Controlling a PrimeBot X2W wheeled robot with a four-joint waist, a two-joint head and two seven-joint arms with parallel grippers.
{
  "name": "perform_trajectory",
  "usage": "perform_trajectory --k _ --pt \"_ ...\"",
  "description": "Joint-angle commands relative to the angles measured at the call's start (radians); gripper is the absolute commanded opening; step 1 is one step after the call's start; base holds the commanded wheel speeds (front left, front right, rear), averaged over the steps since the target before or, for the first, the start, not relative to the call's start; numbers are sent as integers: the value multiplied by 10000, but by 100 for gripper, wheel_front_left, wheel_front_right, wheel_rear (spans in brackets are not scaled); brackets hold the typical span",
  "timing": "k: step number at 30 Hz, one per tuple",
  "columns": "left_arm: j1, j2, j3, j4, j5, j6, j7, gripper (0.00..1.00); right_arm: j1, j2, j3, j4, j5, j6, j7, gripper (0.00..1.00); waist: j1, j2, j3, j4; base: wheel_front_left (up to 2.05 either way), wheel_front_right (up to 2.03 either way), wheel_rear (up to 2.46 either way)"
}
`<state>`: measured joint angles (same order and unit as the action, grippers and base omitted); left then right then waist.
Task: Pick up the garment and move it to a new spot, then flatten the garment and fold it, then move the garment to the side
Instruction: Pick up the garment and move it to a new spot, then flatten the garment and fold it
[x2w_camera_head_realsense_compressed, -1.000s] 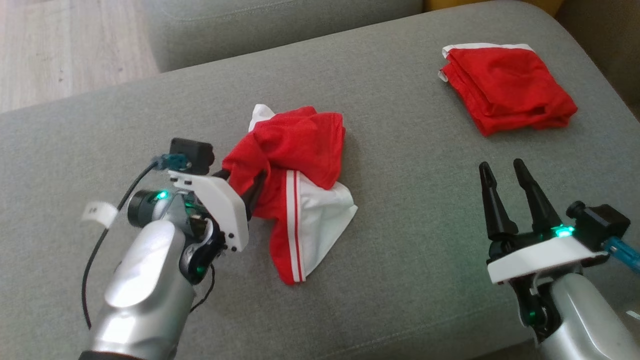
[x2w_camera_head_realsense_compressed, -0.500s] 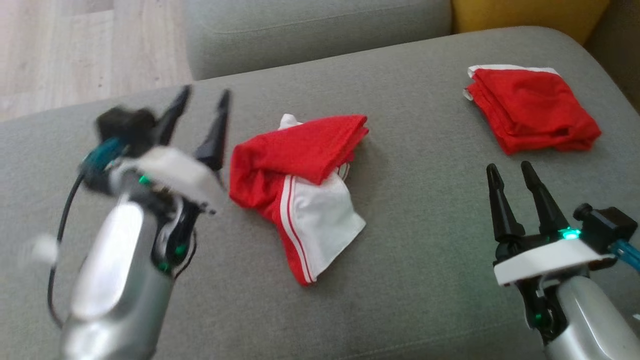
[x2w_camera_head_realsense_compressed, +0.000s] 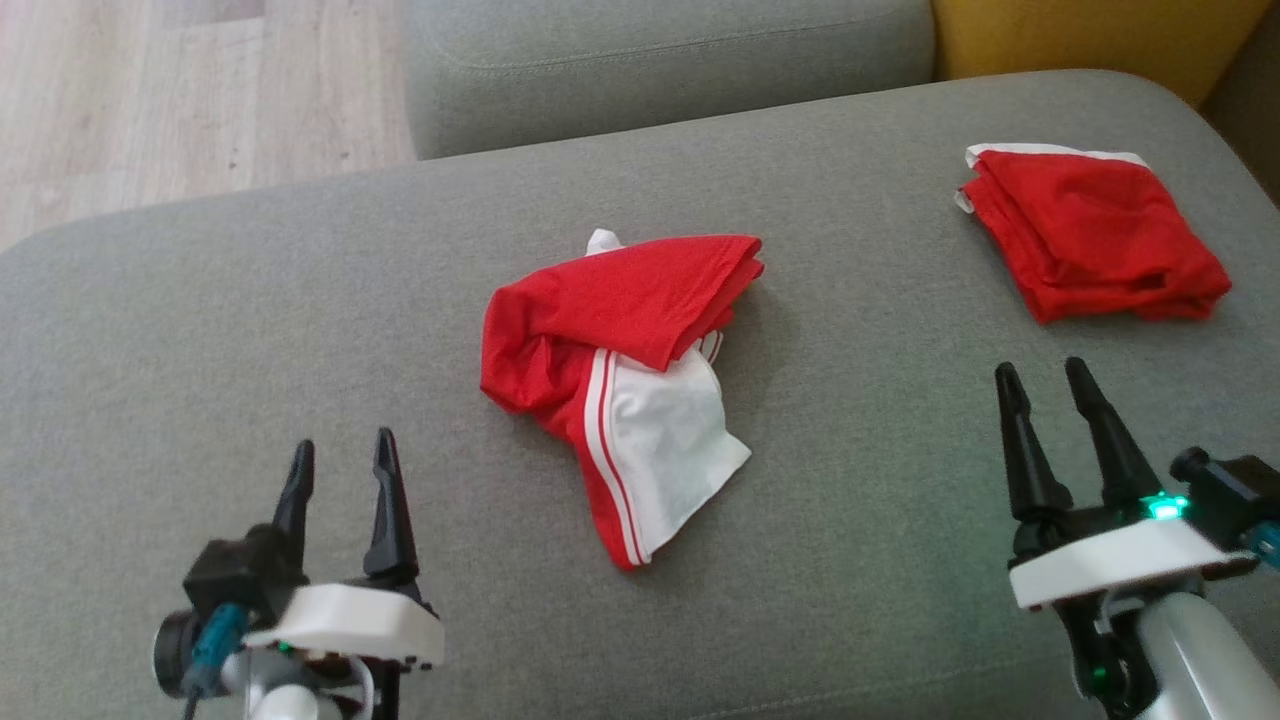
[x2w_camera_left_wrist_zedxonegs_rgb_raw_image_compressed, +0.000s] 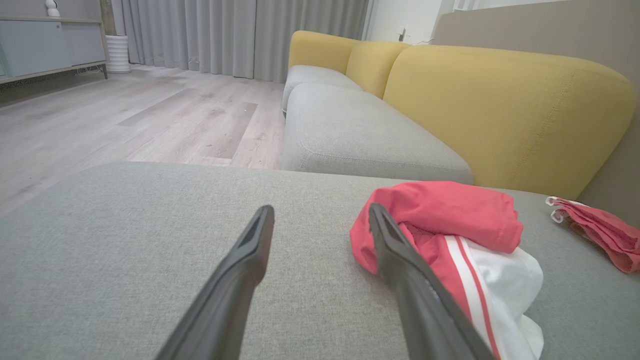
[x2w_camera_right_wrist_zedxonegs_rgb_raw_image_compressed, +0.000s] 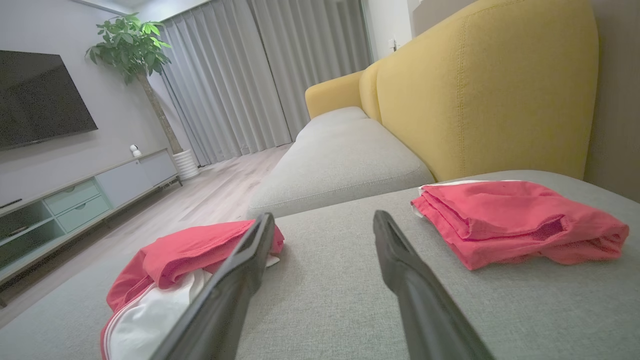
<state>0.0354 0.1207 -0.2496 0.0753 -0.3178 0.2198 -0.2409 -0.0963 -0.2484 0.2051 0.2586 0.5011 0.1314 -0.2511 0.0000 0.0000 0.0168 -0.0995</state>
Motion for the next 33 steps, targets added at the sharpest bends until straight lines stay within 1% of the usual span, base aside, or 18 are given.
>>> perform_trajectory --k 1,8,21,25,26,28,33 --pt "-418 -35 296 -294 140 32 -168 100 -87 -263 39 -388 -59 -7 -107 100 0 0 7 68 0 0 0" --pt "-607 -190 253 -158 276 -161 -203 100 -47 -296 -71 -520 -138 -7 -20 100 0 0 -20 165 0 0 0" --pt "-654 -305 484 -84 479 -333 -207 100 -47 -226 -96 -527 -190 -7 34 100 0 0 -60 81 0 0 0" --pt "-708 -321 360 6 654 -449 -207 100 -72 -223 -90 -530 -201 -7 37 100 0 0 -60 64 0 0 0" --pt "-749 -327 200 72 735 -528 -207 100 -81 -226 -93 -539 -203 -7 37 100 0 0 -55 60 0 0 0" --pt "-912 -374 -339 238 842 -842 -26 100 -103 -230 -112 -572 -205 -7 39 100 0 0 -31 50 0 0 0" --pt "-1886 -572 -2051 884 881 -1877 1313 100 -269 -255 -205 -686 -200 -7 41 100 0 0 208 -69 0 0 0"
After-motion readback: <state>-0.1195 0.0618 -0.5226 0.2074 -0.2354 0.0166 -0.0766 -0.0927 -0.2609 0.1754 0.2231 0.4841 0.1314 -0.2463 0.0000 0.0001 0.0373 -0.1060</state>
